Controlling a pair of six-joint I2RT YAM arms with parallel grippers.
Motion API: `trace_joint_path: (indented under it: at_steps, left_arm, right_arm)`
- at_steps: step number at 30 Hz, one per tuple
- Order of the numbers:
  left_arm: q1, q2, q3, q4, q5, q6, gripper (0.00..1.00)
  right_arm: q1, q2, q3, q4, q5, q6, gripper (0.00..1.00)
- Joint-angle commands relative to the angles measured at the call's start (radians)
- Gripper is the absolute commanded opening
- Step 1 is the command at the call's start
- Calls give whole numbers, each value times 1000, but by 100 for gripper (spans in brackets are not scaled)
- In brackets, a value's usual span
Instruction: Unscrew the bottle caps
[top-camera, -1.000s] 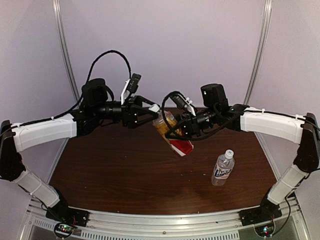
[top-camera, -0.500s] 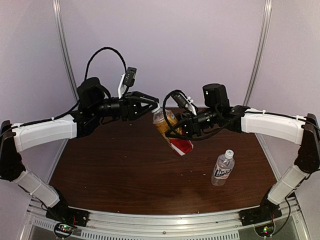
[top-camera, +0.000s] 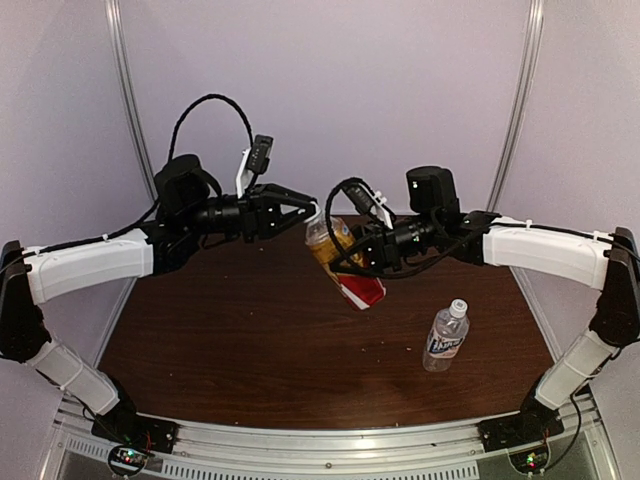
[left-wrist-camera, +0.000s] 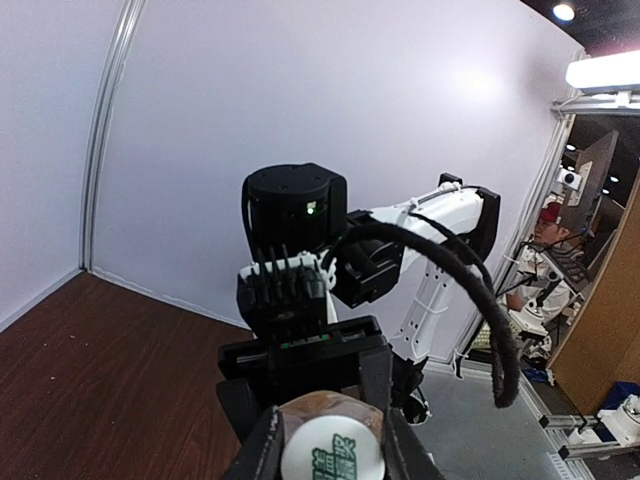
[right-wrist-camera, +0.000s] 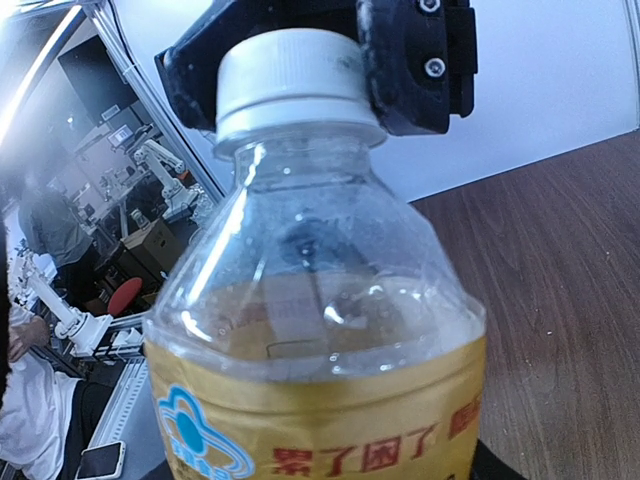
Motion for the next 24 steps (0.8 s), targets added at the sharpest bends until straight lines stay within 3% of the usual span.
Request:
trace_joint_path:
  at_steps: [1,2,6,12,16,24]
  left_arm:
    - [-4,-12,33,-66,-40,17,6]
    - [-4,-13,39,-81,-59,14,1]
    - [-6,-22,78,-171,-181,-32,0]
    - [-30,-26,162,-479,-540,-180,0]
    - [-71,-32,174,-496,-664,-231,1]
    - [-48,-48,157,-390,-533,-120,44]
  right_arm:
    - [6,-57,5,-1,112,-31,45]
    - [7,-61,9,-30,143,-48,45]
    - [6,-69,30,-108,270,-115,45]
    - [11,-77,33,-139,498,-153,45]
    - [19,-76,29,-139,589,-153,47]
    - [19,-84,19,-158,482,-204,50]
